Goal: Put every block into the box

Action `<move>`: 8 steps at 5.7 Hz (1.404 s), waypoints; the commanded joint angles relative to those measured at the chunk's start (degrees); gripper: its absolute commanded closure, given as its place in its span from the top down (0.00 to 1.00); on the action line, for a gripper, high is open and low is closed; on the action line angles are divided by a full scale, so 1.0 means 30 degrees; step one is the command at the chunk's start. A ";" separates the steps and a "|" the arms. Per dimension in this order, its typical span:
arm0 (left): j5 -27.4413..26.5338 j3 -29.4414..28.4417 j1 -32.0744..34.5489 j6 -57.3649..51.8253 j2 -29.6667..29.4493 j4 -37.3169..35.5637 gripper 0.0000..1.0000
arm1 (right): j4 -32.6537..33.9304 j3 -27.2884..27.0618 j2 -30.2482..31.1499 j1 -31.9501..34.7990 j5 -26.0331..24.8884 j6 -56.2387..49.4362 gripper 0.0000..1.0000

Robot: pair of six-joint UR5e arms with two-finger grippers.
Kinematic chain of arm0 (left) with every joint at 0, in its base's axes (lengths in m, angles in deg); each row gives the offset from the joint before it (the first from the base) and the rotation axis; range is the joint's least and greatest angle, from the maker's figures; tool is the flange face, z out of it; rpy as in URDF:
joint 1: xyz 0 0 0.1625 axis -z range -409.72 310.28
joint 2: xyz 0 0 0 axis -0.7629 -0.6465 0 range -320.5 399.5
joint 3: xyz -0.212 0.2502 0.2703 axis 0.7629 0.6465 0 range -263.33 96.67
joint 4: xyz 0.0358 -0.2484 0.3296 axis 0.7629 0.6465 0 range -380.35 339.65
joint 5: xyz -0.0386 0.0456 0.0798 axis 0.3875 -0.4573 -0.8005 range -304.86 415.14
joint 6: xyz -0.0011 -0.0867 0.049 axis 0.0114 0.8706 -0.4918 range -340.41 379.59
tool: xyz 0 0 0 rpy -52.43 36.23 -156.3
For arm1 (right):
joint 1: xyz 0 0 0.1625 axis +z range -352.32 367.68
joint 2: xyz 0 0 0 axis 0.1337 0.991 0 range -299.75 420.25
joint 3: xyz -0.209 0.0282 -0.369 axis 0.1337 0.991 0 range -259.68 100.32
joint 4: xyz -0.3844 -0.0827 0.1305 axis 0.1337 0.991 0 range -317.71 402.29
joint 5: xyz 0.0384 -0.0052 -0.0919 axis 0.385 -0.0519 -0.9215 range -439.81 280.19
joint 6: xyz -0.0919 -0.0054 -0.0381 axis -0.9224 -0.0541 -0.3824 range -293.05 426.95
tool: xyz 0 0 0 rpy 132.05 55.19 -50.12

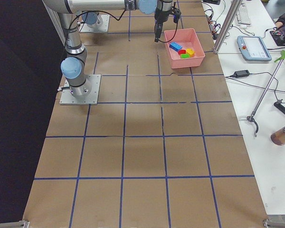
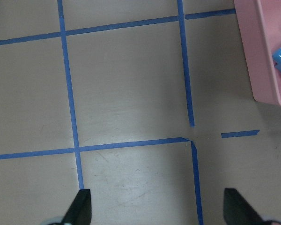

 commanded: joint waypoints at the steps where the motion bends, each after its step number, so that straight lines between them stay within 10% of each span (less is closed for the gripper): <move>1: -0.0022 -0.0044 -0.0002 -0.0002 -0.0125 -0.0101 1.00 | 0.0058 -0.0393 0.0722 -0.0058 -0.0235 -0.0503 0.99; 8: 0.0182 -0.0103 -0.0002 0.0291 -0.0155 -0.0130 1.00 | 0.0176 -0.0451 0.0753 -0.0028 -0.0120 -0.0298 0.99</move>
